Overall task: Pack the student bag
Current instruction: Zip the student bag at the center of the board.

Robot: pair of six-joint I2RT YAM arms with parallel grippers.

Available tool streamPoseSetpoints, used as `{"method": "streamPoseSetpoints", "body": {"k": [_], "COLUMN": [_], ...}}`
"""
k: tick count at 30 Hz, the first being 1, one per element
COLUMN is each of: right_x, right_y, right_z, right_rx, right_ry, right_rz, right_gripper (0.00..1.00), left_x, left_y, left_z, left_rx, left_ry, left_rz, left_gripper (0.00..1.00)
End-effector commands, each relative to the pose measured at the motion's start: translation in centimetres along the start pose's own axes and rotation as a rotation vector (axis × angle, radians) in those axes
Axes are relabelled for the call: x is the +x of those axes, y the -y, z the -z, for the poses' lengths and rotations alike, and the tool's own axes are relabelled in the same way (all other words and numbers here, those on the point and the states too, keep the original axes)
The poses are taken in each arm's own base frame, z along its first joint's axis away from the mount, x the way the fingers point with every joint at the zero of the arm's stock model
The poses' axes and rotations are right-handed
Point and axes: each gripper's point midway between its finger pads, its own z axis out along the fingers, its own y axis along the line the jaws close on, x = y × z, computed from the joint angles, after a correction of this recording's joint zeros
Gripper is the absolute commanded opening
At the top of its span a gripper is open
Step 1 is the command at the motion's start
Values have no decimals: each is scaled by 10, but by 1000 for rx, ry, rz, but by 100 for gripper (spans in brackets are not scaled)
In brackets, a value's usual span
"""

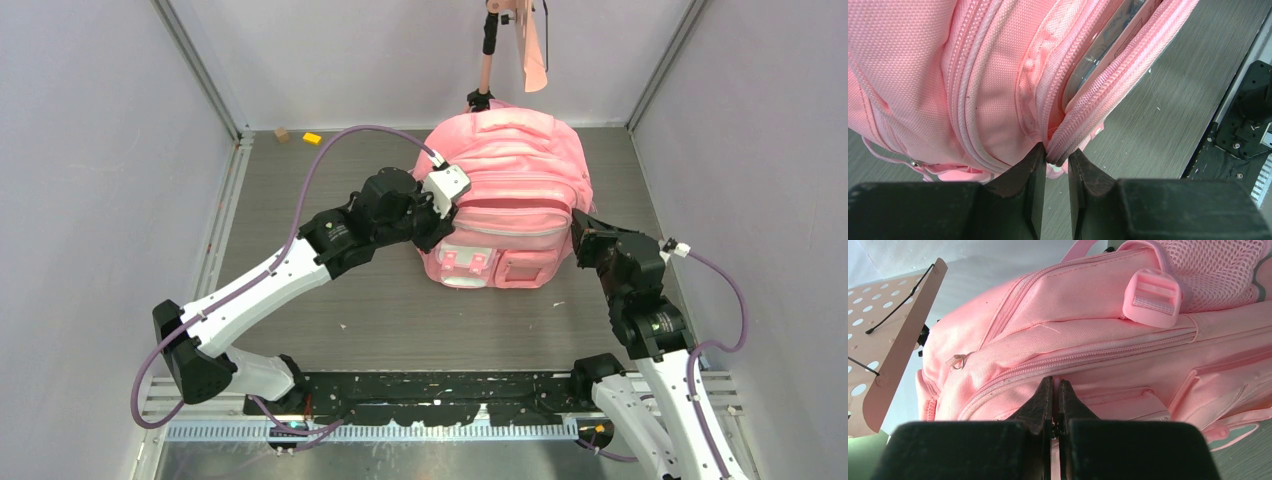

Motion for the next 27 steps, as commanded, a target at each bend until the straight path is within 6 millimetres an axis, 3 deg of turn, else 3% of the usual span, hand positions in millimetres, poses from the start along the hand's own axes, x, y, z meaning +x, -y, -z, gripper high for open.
{"method": "streamPoseSetpoints", "body": {"k": [1,6,10,17,27], "right_x": [-7,-16,-15,14,53], "right_y": [-59,-90,-106,-125,-132], "right_z": [21,26,14,-12,0], "right_rx": [-176,-224,-249,-289,-364], "right_ry": [39,117,150,123,108], "right_rz": [12,143,240,420,574], "right_gripper": [1,1,1,1,1], "left_x": [-8,-12,-12,-5,-14], "left_y": [4,2,0,-9,-15], "left_z": [0,-1,-3,-9,-12], "left_rx": [13,1,-24,-60,-68], "left_ry": [38,46,36,6,37], "left_rz": [4,46,107,179,222], "left_gripper": [22,20,18,18,17]}}
